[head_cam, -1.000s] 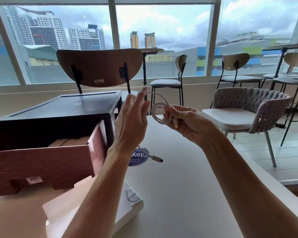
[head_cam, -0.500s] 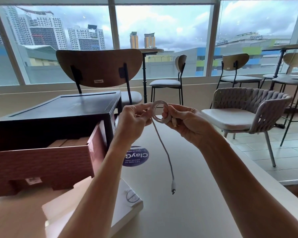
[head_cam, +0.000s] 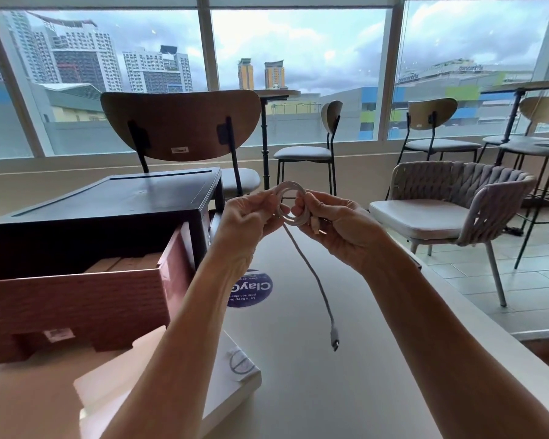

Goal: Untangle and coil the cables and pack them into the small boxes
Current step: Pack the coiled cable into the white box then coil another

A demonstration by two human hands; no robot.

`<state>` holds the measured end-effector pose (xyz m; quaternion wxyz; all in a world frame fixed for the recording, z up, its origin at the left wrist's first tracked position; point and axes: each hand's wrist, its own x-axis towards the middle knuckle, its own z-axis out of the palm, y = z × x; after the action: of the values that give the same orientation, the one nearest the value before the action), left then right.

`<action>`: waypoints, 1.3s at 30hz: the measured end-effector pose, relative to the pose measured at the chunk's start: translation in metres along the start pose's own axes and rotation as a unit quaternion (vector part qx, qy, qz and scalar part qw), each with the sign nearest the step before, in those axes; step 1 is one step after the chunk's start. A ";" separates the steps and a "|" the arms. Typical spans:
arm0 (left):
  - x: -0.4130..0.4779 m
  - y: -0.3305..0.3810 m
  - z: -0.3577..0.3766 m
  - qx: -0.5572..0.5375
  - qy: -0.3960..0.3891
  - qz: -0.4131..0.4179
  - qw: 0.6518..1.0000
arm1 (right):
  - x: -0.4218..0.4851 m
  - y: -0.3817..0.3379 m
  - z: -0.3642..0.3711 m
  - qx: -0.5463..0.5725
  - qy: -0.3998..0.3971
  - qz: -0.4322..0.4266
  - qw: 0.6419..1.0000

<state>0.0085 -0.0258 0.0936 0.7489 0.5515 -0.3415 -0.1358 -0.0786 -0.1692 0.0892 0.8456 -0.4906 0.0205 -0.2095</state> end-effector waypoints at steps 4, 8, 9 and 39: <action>0.000 0.003 0.003 -0.084 0.004 -0.053 0.995 | 0.002 0.002 -0.001 0.004 0.012 -0.014 1.000; -0.001 0.000 0.007 -0.071 0.035 -0.052 0.996 | 0.002 0.004 0.000 -0.025 0.027 -0.028 0.999; -0.001 0.000 0.008 -0.072 0.039 -0.046 0.996 | 0.002 0.005 0.001 -0.028 0.030 -0.029 0.999; 0.001 0.001 -0.001 -0.124 0.083 -0.046 0.988 | 0.001 0.005 -0.002 -0.215 0.073 -0.093 0.969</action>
<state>0.0092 -0.0254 0.0943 0.8300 0.4792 -0.2329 -0.1649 -0.0766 -0.1686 0.0840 0.6931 -0.6442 0.0814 -0.3130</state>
